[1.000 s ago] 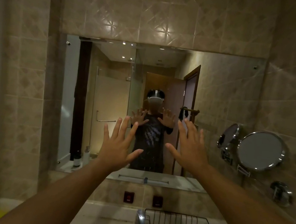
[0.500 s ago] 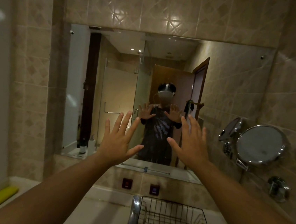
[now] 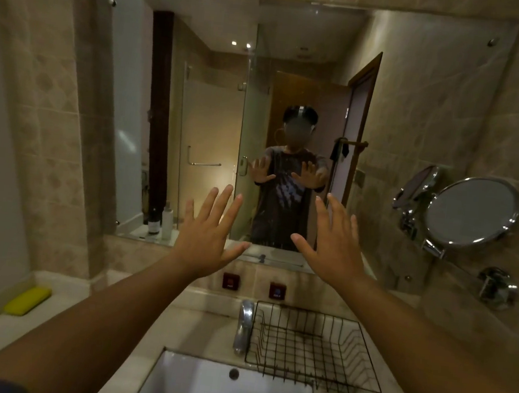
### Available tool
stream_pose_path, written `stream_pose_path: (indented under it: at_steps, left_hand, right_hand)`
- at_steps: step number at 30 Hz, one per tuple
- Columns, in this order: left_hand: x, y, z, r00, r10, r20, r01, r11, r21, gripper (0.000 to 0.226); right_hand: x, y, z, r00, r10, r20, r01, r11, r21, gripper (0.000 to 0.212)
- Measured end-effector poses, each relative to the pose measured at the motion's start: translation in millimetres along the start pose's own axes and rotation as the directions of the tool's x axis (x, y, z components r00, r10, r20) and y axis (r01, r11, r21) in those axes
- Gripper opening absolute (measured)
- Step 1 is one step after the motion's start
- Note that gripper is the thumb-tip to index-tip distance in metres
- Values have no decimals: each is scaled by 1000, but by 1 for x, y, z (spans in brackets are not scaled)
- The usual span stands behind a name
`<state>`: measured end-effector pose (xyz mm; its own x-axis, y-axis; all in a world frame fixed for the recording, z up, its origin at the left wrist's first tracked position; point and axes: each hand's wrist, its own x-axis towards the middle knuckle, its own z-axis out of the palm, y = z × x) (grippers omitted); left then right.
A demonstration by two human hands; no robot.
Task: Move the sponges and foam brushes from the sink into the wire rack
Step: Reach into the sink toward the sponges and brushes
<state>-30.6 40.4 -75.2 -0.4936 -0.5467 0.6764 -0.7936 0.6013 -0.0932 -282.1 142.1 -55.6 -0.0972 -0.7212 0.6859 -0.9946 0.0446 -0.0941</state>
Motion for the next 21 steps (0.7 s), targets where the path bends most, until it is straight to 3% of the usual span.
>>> stream_pose_path:
  at_steps: [10, 14, 17, 21]
  left_hand:
    - [-65, -19, 50, 995, 34, 96, -22, 992, -124, 93]
    - [-107, -24, 77, 980, 3, 200, 31, 986, -164, 90]
    - [-147, -27, 100, 951, -14, 310, 73, 981, -179, 89]
    - [-198, -26, 124, 883, -10, 468, 123, 970, -210, 90]
  right_hand:
    - [-70, -44, 66, 967, 117, 226, -151, 978, 142, 83]
    - [-117, -67, 100, 919, 179, 351, -243, 959, 148, 81]
    - [-148, -84, 117, 923, 88, 376, -171, 966, 194, 70]
    - [-179, -100, 144, 882, 125, 454, -236, 951, 198, 75]
